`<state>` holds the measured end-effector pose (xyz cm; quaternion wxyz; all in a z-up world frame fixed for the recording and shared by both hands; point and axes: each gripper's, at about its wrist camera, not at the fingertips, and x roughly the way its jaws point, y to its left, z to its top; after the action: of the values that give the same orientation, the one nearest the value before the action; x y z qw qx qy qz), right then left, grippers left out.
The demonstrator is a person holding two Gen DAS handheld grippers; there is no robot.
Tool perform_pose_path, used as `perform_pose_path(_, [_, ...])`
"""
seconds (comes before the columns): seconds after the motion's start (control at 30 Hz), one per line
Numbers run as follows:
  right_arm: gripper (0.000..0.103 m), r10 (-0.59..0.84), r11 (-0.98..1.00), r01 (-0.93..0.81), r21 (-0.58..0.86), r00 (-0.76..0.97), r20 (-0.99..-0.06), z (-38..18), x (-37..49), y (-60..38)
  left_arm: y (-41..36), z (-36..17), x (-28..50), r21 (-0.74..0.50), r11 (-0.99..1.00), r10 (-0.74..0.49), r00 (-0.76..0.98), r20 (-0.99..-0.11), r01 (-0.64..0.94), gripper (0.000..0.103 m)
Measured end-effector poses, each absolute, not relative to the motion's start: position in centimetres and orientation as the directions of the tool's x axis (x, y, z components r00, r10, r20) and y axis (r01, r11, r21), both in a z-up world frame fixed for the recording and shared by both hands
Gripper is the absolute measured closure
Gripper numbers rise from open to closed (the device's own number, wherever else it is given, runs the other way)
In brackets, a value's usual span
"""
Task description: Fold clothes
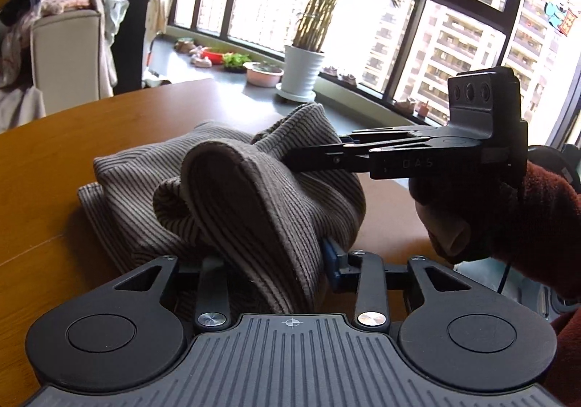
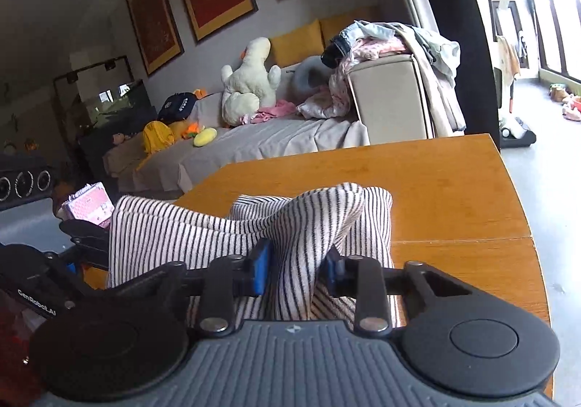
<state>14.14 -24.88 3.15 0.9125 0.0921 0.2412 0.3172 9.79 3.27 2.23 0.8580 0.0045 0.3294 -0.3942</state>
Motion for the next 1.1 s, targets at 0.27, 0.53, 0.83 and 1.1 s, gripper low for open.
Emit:
perform_pose_path(0.27, [0.084, 0.634, 0.774, -0.579, 0.257, 0.708, -0.311, 9.4, 15.1, -25.2, 4.7, 5.9, 10.6, -0.243, 0.713, -0.678, 0.559, -0.477, 0.658, 0.073])
perform_pose_path(0.53, [0.086, 0.576, 0.806, -0.567, 0.173, 0.68, -0.454, 6.1, 26.1, -17.9, 7.7, 3.1, 16.8, -0.24, 0.836, -0.534, 0.633, -0.56, 0.493, 0.07])
perform_pose_path(0.83, [0.085, 0.543, 0.831, -0.517, 0.205, 0.677, -0.497, 2.3, 29.5, -15.1, 10.5, 2.9, 19.4, -0.298, 0.825, -0.558, 0.608, -0.564, 0.481, 0.047])
perform_pose_path(1.1, [0.091, 0.578, 0.815, -0.475, 0.331, 0.71, -0.403, 3.7, 25.6, -18.5, 8.4, 2.3, 17.2, -0.354, 0.784, -0.615, 0.567, -0.548, 0.509, 0.069])
